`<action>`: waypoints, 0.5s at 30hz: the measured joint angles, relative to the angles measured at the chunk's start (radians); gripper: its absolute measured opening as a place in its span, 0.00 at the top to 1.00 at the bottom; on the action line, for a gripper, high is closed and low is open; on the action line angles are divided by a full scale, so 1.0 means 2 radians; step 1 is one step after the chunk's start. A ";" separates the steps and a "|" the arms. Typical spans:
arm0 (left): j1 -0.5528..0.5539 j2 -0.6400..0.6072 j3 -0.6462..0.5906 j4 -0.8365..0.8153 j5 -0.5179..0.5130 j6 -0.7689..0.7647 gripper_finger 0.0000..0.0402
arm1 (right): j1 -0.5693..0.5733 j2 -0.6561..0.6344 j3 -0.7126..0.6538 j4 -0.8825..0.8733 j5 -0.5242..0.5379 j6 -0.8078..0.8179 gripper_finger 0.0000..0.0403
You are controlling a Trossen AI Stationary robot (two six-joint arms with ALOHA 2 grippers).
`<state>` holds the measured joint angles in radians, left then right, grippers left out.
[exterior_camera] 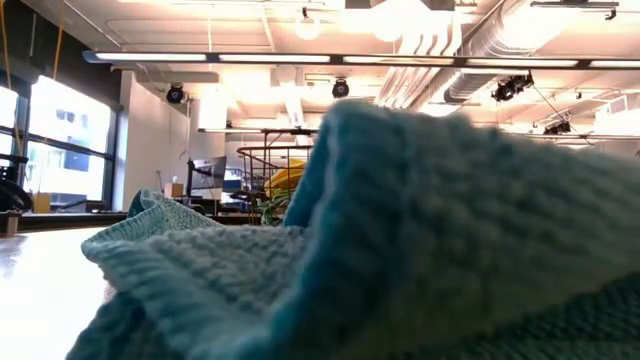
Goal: Fold microfiber towels
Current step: Fold the blue towel
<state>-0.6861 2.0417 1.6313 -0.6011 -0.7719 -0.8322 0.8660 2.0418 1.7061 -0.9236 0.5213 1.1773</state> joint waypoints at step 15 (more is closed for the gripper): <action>0.073 0.089 -0.044 0.190 0.053 0.203 0.73 | -0.001 0.000 0.000 -0.060 -0.023 0.055 0.59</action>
<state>-0.5397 2.2205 1.5431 -0.2208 -0.6650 -0.4253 0.8646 2.0422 1.7061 -1.0429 0.4753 1.2869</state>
